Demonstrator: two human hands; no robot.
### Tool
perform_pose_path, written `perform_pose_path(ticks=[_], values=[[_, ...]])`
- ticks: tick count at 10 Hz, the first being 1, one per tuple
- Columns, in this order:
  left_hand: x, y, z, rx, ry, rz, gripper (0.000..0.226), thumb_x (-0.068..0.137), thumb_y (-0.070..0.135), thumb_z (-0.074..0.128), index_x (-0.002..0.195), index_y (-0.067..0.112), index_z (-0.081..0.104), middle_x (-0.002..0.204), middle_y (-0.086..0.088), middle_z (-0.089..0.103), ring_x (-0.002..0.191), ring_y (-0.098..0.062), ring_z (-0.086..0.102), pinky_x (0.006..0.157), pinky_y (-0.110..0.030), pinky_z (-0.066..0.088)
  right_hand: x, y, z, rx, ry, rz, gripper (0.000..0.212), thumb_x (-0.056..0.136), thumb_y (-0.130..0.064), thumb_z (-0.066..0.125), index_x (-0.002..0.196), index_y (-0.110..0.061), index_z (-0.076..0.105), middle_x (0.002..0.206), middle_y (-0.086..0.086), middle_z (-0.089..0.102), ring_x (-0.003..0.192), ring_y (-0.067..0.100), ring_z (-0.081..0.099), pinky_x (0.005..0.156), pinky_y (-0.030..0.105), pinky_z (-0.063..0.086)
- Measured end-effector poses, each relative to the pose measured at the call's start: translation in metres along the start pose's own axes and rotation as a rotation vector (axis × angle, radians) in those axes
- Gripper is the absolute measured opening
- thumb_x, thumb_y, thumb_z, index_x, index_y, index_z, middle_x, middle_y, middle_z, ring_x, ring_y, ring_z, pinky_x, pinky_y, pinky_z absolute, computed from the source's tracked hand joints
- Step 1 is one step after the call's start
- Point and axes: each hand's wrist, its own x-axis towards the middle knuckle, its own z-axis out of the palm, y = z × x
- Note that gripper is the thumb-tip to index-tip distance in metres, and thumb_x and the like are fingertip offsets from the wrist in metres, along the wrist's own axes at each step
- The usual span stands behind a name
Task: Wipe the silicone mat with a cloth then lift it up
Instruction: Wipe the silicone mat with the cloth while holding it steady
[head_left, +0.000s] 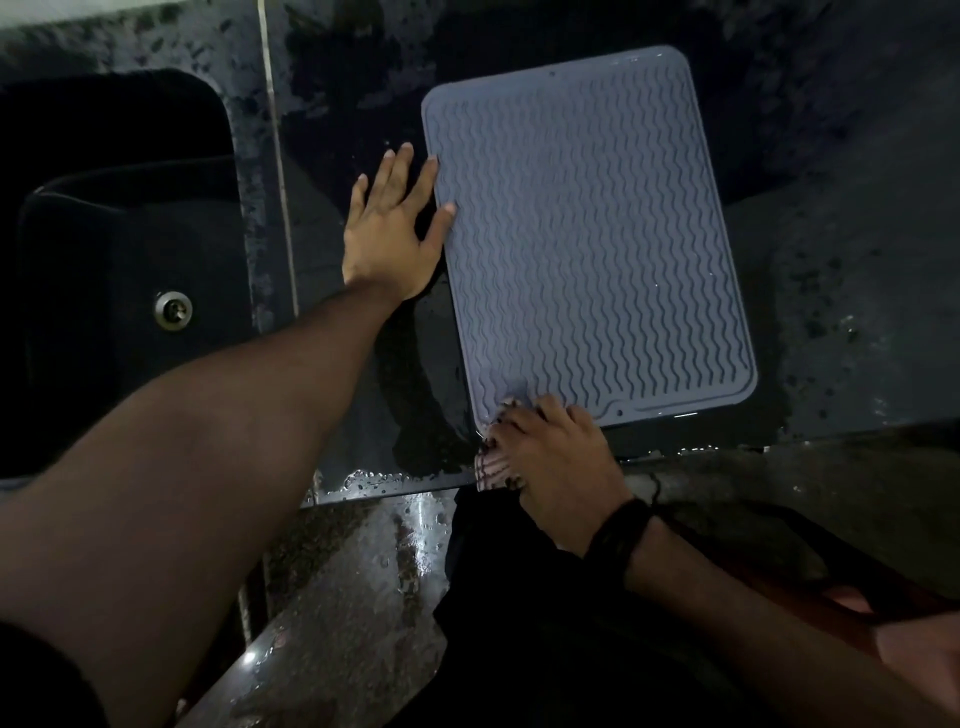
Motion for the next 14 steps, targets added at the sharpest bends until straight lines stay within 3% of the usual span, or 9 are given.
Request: perform_pose_path(ticks=[2,3,4,5,7,9,11,13,14], values=[[0.001,-0.002,0.001,0.002,0.0,0.006,0.064,0.107,0.059,0.023,0.163,0.03,0.02,0.172,-0.001,0.011,0.158,-0.018,0.004,0.128,-0.044,0.001,0.053,0.014,-0.045,-0.007,0.289,0.08,0.049,0.075,-0.02,0.062,0.124,-0.018,0.057,0.129,0.005,0.055,0.119,0.028,0.045,0.098,0.047,0.039],[0.002,-0.001,0.002,0.016,0.006,0.002,0.065,0.106,0.06,0.022,0.163,0.03,0.02,0.172,-0.001,0.011,0.158,-0.017,0.004,0.128,-0.044,0.002,0.087,0.017,-0.049,-0.097,0.225,0.105,0.055,0.079,-0.024,0.067,0.132,-0.017,0.051,0.136,0.006,0.049,0.125,0.029,0.039,0.102,0.046,0.035],[0.002,-0.002,0.005,0.023,0.005,-0.005,0.065,0.106,0.062,0.02,0.163,0.031,0.019,0.172,-0.001,0.01,0.158,-0.017,0.005,0.128,-0.043,0.002,0.08,0.016,-0.028,-0.135,0.176,0.117,0.057,0.082,-0.019,0.059,0.136,-0.015,0.045,0.142,0.01,0.042,0.128,0.031,0.036,0.104,0.048,0.032],[0.003,-0.004,0.005,0.015,0.008,-0.002,0.065,0.106,0.062,0.02,0.163,0.031,0.019,0.172,-0.001,0.011,0.158,-0.017,0.005,0.128,-0.043,0.002,0.038,0.012,-0.006,-0.135,0.183,0.101,0.055,0.075,-0.01,0.039,0.128,-0.016,0.053,0.136,0.009,0.049,0.117,0.03,0.044,0.096,0.046,0.038],[0.002,-0.003,0.003,0.016,0.001,0.006,0.065,0.107,0.061,0.021,0.163,0.03,0.018,0.172,-0.001,0.01,0.158,-0.017,0.004,0.128,-0.044,0.002,-0.013,0.022,-0.001,-0.057,0.014,0.073,0.054,0.073,-0.01,0.041,0.125,-0.024,0.052,0.139,-0.004,0.046,0.121,0.025,0.04,0.095,0.04,0.034],[0.001,-0.002,0.002,0.013,0.003,0.006,0.064,0.107,0.06,0.023,0.164,0.03,0.019,0.172,-0.002,0.01,0.158,-0.018,0.004,0.128,-0.044,0.001,0.038,0.031,-0.038,0.047,0.345,0.16,0.045,0.076,-0.02,0.061,0.121,-0.02,0.059,0.125,0.002,0.06,0.114,0.027,0.048,0.094,0.046,0.041],[0.001,-0.001,0.003,0.029,0.009,0.005,0.063,0.107,0.059,0.023,0.164,0.03,0.019,0.172,-0.002,0.011,0.158,-0.018,0.005,0.128,-0.044,0.002,0.087,0.033,-0.032,-0.104,0.226,0.182,0.053,0.081,-0.018,0.064,0.133,-0.016,0.05,0.139,0.007,0.047,0.127,0.031,0.038,0.102,0.046,0.033],[0.001,-0.002,0.003,0.015,0.009,0.004,0.064,0.107,0.06,0.022,0.163,0.03,0.019,0.172,-0.002,0.01,0.158,-0.017,0.004,0.128,-0.044,0.0,0.013,0.026,-0.008,-0.103,0.102,0.136,0.056,0.08,-0.009,0.05,0.134,-0.019,0.046,0.144,0.004,0.041,0.124,0.028,0.038,0.1,0.044,0.034],[0.002,-0.003,0.003,0.009,0.016,0.005,0.064,0.107,0.06,0.023,0.163,0.03,0.02,0.172,-0.001,0.011,0.158,-0.017,0.005,0.128,-0.044,0.001,-0.003,0.024,-0.011,-0.085,0.018,0.126,0.055,0.076,-0.008,0.056,0.129,-0.021,0.049,0.138,0.001,0.045,0.122,0.027,0.038,0.097,0.041,0.035]])
